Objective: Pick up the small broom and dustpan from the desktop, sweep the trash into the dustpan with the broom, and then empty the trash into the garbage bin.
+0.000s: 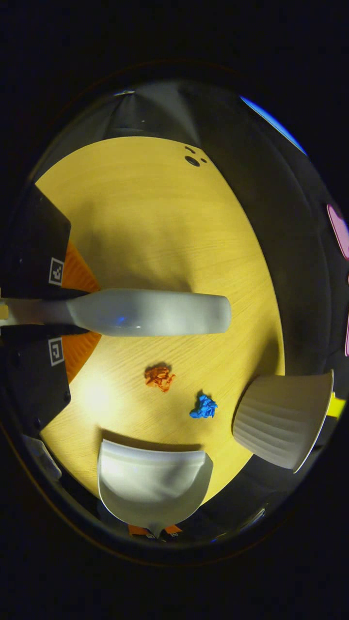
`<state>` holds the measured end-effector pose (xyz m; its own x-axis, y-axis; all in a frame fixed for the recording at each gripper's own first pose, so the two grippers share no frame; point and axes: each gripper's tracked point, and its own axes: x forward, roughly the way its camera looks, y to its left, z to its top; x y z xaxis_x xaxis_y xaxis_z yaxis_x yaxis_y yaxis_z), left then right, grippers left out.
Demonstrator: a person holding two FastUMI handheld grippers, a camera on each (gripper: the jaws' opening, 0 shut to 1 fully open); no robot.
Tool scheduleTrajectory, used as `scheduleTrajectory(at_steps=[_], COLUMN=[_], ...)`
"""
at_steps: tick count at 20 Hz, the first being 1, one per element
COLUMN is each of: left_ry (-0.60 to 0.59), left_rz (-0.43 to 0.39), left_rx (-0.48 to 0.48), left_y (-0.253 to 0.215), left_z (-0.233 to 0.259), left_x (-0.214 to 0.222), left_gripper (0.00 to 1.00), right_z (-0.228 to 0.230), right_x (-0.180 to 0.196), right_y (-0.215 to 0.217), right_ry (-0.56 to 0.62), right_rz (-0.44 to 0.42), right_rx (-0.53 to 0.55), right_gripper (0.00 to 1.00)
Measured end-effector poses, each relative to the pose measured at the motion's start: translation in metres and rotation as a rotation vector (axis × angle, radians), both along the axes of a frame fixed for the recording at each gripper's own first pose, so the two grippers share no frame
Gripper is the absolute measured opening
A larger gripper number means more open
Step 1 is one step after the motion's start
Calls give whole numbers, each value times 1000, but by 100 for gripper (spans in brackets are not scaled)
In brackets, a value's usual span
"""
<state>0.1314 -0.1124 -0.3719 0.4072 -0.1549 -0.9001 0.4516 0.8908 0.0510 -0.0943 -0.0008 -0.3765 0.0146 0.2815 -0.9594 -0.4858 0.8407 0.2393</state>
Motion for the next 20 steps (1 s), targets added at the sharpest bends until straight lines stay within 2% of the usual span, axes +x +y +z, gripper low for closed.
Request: scheduleTrajectory(at_steps=[12,16,17,20], left_ry=[73,137,157,214], left_rz=[-131,-198,-221,-283], left_rx=[17,-60,-83,-152], left_y=[-73,-105,-111,-129], left_z=[-25,-18,-16,-14], left_x=[17,3,-6,-31], left_gripper=[25,22,24,22], right_z=[-11,-14,-13,-10], right_x=[12,15,15,12], right_y=[-2,-5,-5,-8], right_ry=[7,-6,-11,-28], right_rz=[16,21,28,48], right_rx=[7,20,20,21], right_gripper=[36,36,36,36])
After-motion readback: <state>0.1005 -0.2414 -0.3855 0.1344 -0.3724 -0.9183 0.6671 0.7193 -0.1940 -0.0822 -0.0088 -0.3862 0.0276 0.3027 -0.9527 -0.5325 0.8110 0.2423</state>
